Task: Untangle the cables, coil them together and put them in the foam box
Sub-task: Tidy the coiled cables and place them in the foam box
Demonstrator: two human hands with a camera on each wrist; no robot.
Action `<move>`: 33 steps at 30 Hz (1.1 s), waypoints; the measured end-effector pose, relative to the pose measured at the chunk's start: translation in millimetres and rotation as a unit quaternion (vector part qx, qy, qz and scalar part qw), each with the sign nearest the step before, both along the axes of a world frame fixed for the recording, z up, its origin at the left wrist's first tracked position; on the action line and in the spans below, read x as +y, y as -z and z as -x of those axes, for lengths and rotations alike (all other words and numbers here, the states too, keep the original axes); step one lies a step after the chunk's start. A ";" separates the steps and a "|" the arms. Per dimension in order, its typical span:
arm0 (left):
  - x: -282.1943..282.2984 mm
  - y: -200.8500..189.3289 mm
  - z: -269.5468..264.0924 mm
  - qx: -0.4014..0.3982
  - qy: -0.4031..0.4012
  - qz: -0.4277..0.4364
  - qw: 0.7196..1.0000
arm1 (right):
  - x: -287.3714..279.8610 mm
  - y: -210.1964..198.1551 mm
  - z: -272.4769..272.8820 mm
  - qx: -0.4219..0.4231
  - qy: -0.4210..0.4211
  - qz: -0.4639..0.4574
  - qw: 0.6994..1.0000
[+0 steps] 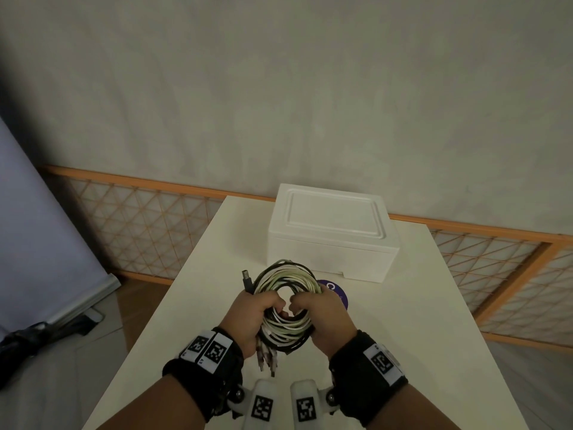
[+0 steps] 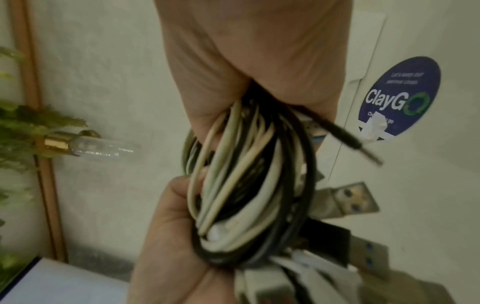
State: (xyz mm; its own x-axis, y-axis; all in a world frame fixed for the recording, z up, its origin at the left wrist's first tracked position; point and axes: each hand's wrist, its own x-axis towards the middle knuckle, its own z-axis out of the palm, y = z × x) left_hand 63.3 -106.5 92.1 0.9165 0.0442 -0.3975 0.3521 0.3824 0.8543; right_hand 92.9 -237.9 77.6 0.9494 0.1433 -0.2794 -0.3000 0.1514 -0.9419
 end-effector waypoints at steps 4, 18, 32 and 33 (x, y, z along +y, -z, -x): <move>-1.9 0.0 2.8 0.002 -0.002 0.005 1.000 | 3.8 -4.2 3.7 0.024 0.033 -0.059 0.997; -1.5 -0.2 15.2 0.039 -0.073 0.035 0.996 | -11.0 -4.7 22.8 0.011 -0.036 -0.024 0.999; 2.8 7.2 21.8 0.090 -0.107 0.038 0.989 | -24.4 8.5 57.5 0.032 0.002 0.059 0.998; 3.8 6.4 20.3 0.088 -0.109 0.040 0.989 | -23.5 7.6 55.8 0.037 0.002 0.044 0.998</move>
State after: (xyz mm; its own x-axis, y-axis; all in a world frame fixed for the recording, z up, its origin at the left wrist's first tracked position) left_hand 43.0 -102.7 85.7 0.8045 0.1955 -0.5608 0.3952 0.5288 0.7511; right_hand 37.1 -261.4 69.9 0.9260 0.1110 -0.3609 -0.3695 0.0695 -0.9266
